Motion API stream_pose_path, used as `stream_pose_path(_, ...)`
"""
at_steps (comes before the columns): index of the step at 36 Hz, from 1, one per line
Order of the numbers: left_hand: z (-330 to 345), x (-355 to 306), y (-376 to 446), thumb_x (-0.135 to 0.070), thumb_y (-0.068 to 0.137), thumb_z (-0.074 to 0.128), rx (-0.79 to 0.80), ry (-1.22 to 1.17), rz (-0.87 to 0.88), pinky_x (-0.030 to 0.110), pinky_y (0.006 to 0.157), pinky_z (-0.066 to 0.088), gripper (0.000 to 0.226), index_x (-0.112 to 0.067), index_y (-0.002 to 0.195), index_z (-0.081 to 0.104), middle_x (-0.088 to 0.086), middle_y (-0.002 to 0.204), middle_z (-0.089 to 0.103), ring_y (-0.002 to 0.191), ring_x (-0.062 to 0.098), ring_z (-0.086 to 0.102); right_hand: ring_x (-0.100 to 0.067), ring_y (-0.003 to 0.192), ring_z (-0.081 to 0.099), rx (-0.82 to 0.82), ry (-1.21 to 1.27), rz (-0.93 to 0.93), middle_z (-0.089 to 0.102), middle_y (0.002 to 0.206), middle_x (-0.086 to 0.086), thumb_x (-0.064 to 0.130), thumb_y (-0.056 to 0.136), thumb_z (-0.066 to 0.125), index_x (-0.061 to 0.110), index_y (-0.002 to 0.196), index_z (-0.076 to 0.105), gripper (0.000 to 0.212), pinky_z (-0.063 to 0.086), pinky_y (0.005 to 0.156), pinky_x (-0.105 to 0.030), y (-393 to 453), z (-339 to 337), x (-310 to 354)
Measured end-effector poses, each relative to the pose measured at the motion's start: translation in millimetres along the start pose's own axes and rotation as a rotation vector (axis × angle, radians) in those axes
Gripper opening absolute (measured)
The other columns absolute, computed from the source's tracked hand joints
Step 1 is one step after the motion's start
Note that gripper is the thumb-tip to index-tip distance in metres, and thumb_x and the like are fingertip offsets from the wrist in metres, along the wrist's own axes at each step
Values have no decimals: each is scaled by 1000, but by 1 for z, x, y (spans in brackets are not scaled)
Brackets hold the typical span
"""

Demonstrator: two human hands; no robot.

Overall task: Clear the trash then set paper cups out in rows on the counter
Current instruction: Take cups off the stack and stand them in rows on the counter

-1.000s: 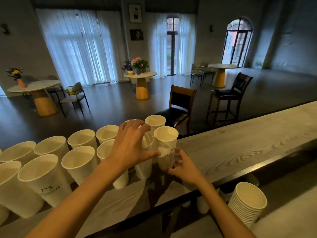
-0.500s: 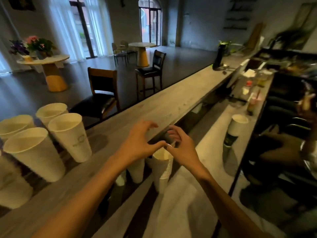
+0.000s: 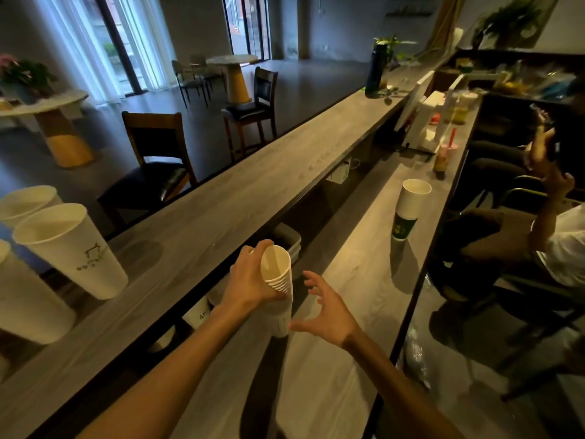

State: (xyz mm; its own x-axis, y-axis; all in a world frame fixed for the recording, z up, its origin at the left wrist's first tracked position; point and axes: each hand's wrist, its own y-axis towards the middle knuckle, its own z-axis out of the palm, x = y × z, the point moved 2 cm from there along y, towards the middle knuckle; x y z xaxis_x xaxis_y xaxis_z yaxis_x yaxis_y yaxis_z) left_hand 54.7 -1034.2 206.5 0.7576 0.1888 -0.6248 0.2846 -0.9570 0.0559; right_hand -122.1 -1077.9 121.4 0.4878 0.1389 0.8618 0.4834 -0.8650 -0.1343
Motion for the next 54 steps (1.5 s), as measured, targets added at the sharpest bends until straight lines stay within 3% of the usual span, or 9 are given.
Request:
stream_pose_path(3, -27, -9, -12, -43, 49, 97, -84, -70, 92, 49, 107, 47, 103, -32, 138, 46, -6, 128, 57, 122, 14, 55, -10, 137, 41, 17, -3, -12, 41, 151, 12, 44, 57, 93, 41, 151, 26, 116, 40, 108, -33, -11, -1, 6)
stream_pose_path(7, -76, -34, -39, -26, 53, 101, -165, -222, 145, 18, 95, 47, 95, -20, 134, 53, -13, 114, 60, 104, -11, 56, -3, 131, 40, 14, -47, -83, 43, 142, 20, 39, 60, 92, 38, 150, 28, 111, 38, 100, -23, -36, -1, 34)
stream_pose_path(11, -126, -51, -75, -36, 48, 102, -246, -294, 191, 35, 99, 48, 100, -34, 132, 49, -9, 130, 57, 121, 10, 53, -4, 122, 49, -68, -51, -147, 49, 128, 21, 36, 65, 90, 33, 142, 39, 92, 46, 99, -27, -70, -6, 73)
stream_pose_path(20, -190, -44, -247, -26, 50, 96, -292, -736, 157, 10, 85, 54, 110, -23, 146, 41, -13, 131, 60, 115, -2, 61, 7, 109, 57, -143, 21, -392, 61, 119, 24, 49, 61, 90, 41, 130, 51, 80, 53, 83, -17, -217, 38, 165)
stream_pose_path(26, -228, 4, -354, -15, 52, 96, -399, -710, 32, 13, 70, 57, 67, -30, 108, 62, -14, 98, 75, 90, -9, 70, 5, 110, 58, 30, -61, -527, 61, 119, 25, 54, 60, 87, 46, 132, 49, 81, 55, 88, -26, -279, 111, 228)
stream_pose_path(32, -298, 73, -472, -22, 47, 100, -635, -566, -123, 18, 87, 58, 88, -24, 124, 57, -11, 116, 69, 101, -10, 66, 8, 110, 57, 302, -102, -733, 62, 119, 25, 52, 59, 89, 44, 129, 51, 80, 55, 90, -27, -313, 215, 298)
stream_pose_path(37, -336, 106, -559, -16, 49, 100, -841, -462, -263, 5, 71, 51, 80, -35, 112, 55, -17, 111, 66, 93, -20, 63, 8, 105, 57, 524, -68, -807, 61, 113, 27, 61, 54, 88, 50, 126, 50, 82, 54, 84, -22, -351, 294, 340)
stream_pose_path(43, -380, 139, -700, -25, 44, 101, -1115, -388, -430, 24, 89, 59, 91, -24, 124, 59, -9, 116, 72, 109, 3, 69, 3, 116, 52, 858, -80, -932, 53, 130, 24, 61, 61, 83, 47, 139, 41, 89, 48, 89, -20, -421, 401, 389)
stream_pose_path(54, -434, 162, -929, -24, 41, 100, -1477, -206, -578, 14, 71, 57, 74, -26, 107, 66, -20, 96, 77, 95, 0, 73, 15, 103, 55, 1279, -3, -1137, 55, 110, 36, 41, 70, 86, 61, 121, 41, 72, 49, 84, -14, -601, 566, 480)
